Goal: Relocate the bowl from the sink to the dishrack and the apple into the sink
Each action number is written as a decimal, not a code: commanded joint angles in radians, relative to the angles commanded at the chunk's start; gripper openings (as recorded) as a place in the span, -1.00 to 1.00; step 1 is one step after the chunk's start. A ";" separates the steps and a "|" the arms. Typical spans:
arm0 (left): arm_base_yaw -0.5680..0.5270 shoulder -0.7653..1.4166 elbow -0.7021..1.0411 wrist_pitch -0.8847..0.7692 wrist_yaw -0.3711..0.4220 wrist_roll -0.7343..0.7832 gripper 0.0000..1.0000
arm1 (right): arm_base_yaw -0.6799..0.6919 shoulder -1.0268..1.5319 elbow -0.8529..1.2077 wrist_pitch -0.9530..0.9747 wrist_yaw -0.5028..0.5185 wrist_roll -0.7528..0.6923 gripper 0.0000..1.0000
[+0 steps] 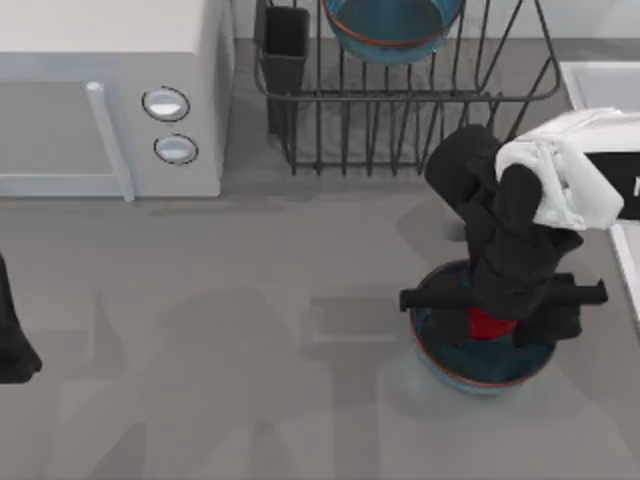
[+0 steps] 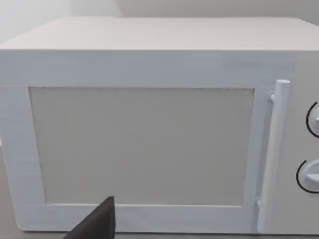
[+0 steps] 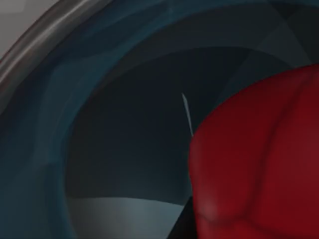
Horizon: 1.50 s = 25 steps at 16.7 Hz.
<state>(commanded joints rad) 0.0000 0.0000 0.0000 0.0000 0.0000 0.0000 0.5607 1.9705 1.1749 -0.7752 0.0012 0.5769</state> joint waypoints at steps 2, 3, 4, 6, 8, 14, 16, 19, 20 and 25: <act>0.000 0.000 0.000 0.000 0.000 0.000 1.00 | 0.000 0.000 0.000 0.000 0.000 0.000 -1.00; 0.000 0.000 0.000 0.000 0.000 0.000 1.00 | 0.000 0.000 0.000 0.000 0.000 0.000 -1.00; 0.000 0.000 0.000 0.000 0.000 0.000 1.00 | -0.003 -0.039 0.015 -0.026 0.031 -0.017 -1.00; 0.000 0.000 0.000 0.000 0.000 0.000 1.00 | -0.003 -0.044 0.031 -0.042 0.031 -0.017 -1.00; 0.000 0.000 0.000 0.000 0.000 0.000 1.00 | 0.000 -0.059 0.077 -0.101 0.031 -0.018 -1.00; 0.000 0.000 0.000 0.000 0.000 0.000 1.00 | -0.004 -0.141 0.254 -0.378 0.031 -0.021 -1.00; 0.000 0.000 0.000 0.000 0.000 0.000 1.00 | -0.006 -0.155 0.277 -0.405 0.031 -0.022 -1.00; 0.000 0.000 0.000 0.000 0.000 0.000 1.00 | -0.003 -0.152 0.275 -0.403 0.030 -0.020 -1.00; 0.000 0.000 0.000 0.000 0.000 0.000 1.00 | -0.003 -0.152 0.275 -0.403 0.030 -0.020 -1.00; 0.000 0.000 0.000 0.000 0.000 0.000 1.00 | -0.101 -0.178 0.199 -0.249 -0.005 -0.065 -1.00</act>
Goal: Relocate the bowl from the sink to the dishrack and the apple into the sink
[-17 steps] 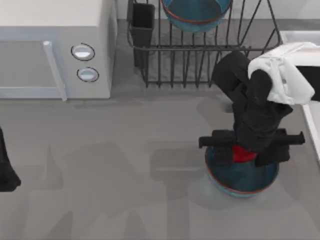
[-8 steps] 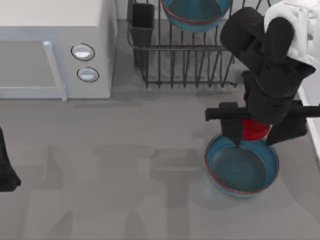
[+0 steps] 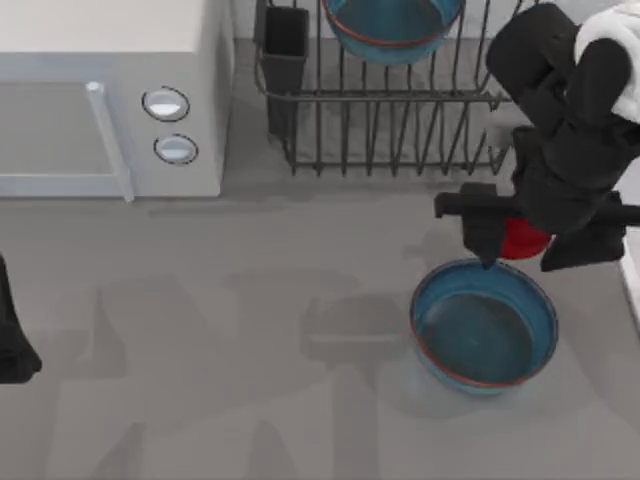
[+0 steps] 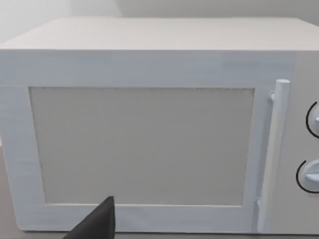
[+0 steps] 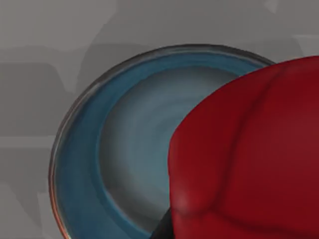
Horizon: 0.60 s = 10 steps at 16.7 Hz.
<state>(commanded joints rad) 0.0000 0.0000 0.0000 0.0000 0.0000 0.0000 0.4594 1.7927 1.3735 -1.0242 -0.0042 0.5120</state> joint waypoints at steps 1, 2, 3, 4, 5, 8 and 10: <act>0.000 0.000 0.000 0.000 0.000 0.000 1.00 | -0.035 -0.010 -0.028 0.059 -0.014 -0.018 -1.00; 0.000 0.000 0.000 0.000 0.000 0.000 1.00 | -0.074 -0.021 -0.059 0.126 -0.030 -0.038 -1.00; 0.000 0.000 0.000 0.000 0.000 0.000 1.00 | -0.116 -0.034 -0.094 0.199 -0.047 -0.060 -1.00; 0.000 0.000 0.000 0.000 0.000 0.000 1.00 | -0.161 -0.047 -0.130 0.277 -0.067 -0.084 -1.00; 0.000 0.000 0.000 0.000 0.000 0.000 1.00 | -0.208 -0.060 -0.169 0.360 -0.087 -0.110 -1.00; 0.000 0.000 0.000 0.000 0.000 0.000 1.00 | -0.359 -0.102 -0.291 0.633 -0.157 -0.191 -1.00; 0.000 0.000 0.000 0.000 0.000 0.000 1.00 | -0.463 -0.131 -0.376 0.828 -0.208 -0.245 -1.00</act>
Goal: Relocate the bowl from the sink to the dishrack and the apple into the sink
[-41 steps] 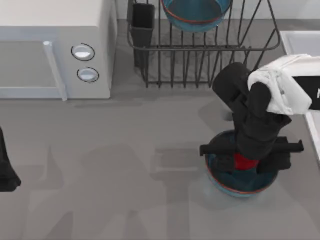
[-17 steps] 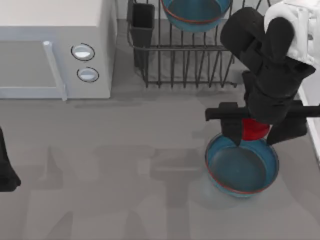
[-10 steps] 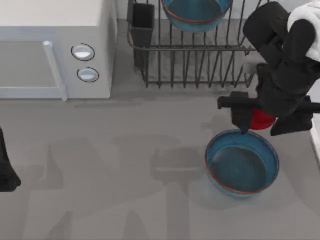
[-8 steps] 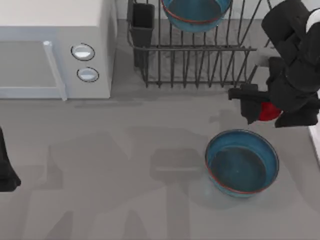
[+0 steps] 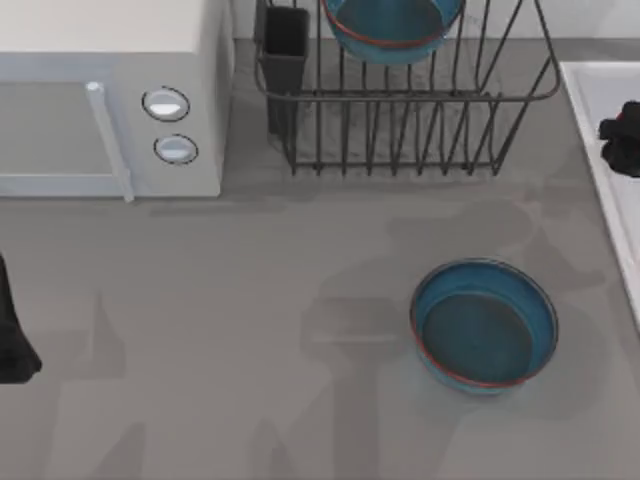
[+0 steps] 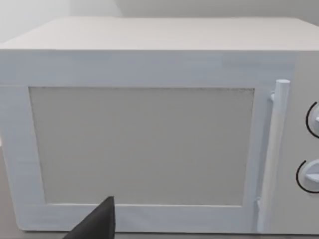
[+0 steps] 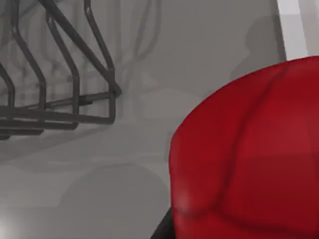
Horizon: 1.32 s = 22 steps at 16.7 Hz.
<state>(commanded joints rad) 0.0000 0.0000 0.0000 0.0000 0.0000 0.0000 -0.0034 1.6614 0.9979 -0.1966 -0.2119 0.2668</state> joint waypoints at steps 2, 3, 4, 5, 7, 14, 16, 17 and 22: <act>0.000 0.000 0.000 0.000 0.000 0.000 1.00 | -0.102 -0.031 -0.083 0.198 -0.052 -0.052 -1.00; 0.000 0.000 0.000 0.000 0.000 0.000 1.00 | -0.152 -0.046 -0.122 0.297 -0.078 -0.077 -1.00; 0.000 0.000 0.000 0.000 0.000 0.000 1.00 | -0.200 -0.062 -0.160 0.395 -0.103 -0.101 -1.00; 0.000 0.000 0.000 0.000 0.000 0.000 1.00 | -0.246 -0.076 -0.196 0.491 -0.127 -0.123 -1.00; 0.000 0.000 0.000 0.000 0.000 0.000 1.00 | -0.330 -0.104 -0.260 0.673 -0.174 -0.163 -1.00; 0.000 0.000 0.000 0.000 0.000 0.000 1.00 | -0.511 -0.164 -0.394 1.077 -0.282 -0.244 -1.00; 0.000 0.000 0.000 0.000 0.000 0.000 1.00 | -0.523 -0.168 -0.402 1.103 -0.290 -0.248 -1.00; 0.000 0.000 0.000 0.000 0.000 0.000 1.00 | -0.523 -0.168 -0.402 1.103 -0.290 -0.248 -1.00; 0.000 0.000 0.000 0.000 0.000 0.000 1.00 | -0.519 -0.150 -0.400 1.115 -0.289 -0.246 -1.00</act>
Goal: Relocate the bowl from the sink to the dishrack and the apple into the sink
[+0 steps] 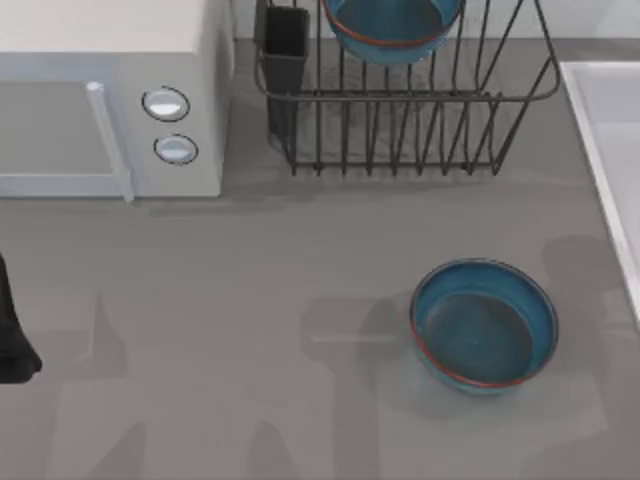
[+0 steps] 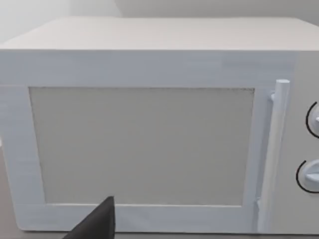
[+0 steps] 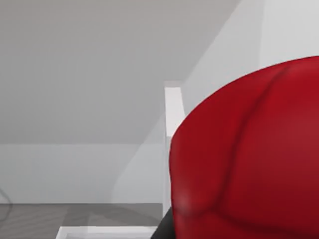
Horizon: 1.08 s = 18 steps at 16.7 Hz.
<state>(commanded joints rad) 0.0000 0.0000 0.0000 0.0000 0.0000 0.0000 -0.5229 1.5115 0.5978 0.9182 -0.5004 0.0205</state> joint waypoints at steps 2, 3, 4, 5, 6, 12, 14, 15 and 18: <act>0.000 0.000 0.000 0.000 0.000 0.000 1.00 | -0.002 0.055 -0.006 0.057 -0.002 0.000 -1.00; 0.000 0.000 0.000 0.000 0.000 0.000 1.00 | -0.002 0.098 -0.011 0.101 -0.004 -0.001 -1.00; 0.000 0.000 0.000 0.000 0.000 0.000 1.00 | -0.003 0.151 -0.017 0.156 -0.006 -0.001 -1.00; 0.000 0.000 0.000 0.000 0.000 0.000 1.00 | -0.003 0.210 -0.024 0.221 -0.007 -0.002 -1.00; 0.000 0.000 0.000 0.000 0.000 0.000 1.00 | -0.004 0.273 -0.032 0.296 -0.008 -0.002 -1.00; 0.000 0.000 0.000 0.000 0.000 0.000 1.00 | -0.006 0.616 -0.089 0.724 0.002 -0.005 -1.00; 0.000 0.000 0.000 0.000 0.000 0.000 1.00 | -0.005 0.681 -0.103 0.791 0.006 -0.006 -1.00; 0.000 0.000 0.000 0.000 0.000 0.000 1.00 | -0.005 0.698 -0.107 0.809 0.007 -0.006 -1.00; 0.000 0.000 0.000 0.000 0.000 0.000 1.00 | -0.005 0.705 -0.108 0.816 0.008 -0.006 -1.00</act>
<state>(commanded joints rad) 0.0000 0.0000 0.0000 0.0000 0.0000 0.0000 -0.5280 2.2165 0.4893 1.7343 -0.4924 0.0146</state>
